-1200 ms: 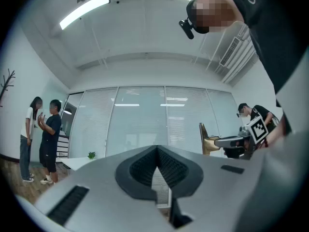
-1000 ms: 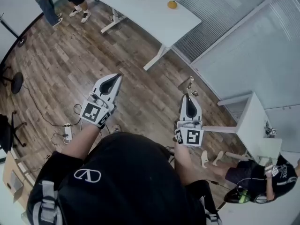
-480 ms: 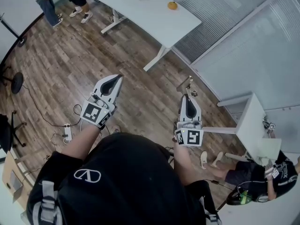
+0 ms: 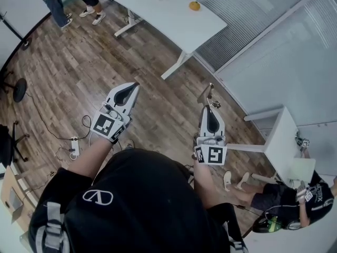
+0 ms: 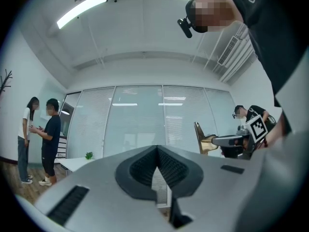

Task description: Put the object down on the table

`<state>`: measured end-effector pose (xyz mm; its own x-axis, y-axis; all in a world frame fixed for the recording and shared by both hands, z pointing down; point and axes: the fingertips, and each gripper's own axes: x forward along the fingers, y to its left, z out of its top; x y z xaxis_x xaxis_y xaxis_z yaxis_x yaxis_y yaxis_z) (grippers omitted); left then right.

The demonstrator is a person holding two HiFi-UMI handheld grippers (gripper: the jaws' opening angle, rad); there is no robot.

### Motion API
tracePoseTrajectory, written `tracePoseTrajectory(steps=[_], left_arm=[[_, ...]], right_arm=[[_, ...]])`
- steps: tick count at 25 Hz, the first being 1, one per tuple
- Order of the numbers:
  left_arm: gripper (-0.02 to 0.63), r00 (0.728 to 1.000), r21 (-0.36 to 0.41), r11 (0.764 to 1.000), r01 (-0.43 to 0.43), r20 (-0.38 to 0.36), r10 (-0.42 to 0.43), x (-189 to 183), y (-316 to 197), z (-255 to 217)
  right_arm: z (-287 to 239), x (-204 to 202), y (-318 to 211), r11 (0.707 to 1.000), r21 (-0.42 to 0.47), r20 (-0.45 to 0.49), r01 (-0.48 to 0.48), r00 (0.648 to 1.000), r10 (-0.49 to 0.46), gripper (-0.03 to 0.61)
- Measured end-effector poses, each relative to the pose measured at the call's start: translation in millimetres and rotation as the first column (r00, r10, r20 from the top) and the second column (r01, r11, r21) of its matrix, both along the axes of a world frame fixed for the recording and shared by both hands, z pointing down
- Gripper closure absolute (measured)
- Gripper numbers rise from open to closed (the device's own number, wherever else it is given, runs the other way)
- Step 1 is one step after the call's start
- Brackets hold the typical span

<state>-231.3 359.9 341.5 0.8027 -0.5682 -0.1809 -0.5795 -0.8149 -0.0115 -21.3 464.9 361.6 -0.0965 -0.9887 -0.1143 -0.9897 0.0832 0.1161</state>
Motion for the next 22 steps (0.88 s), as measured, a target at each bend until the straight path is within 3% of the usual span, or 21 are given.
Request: tracePoseTrajectory(steps=[12, 22], left_arm=[[0.609, 0.998, 0.003, 0.998, 0.059, 0.016, -0.059, 57.2, 16.1, 11.7], [0.609, 0.998, -0.008, 0.998, 0.066, 0.018, -0.066, 86.1, -68.7, 25.4]], right_arm=[[4.4, 47.7, -10.7, 0.994, 0.024, 0.004, 0.108, 0.994, -0.108, 0.572], [15.0, 74.0, -91.0, 0.992, 0.024, -0.007, 0.123, 0.992, -0.123, 0.572]])
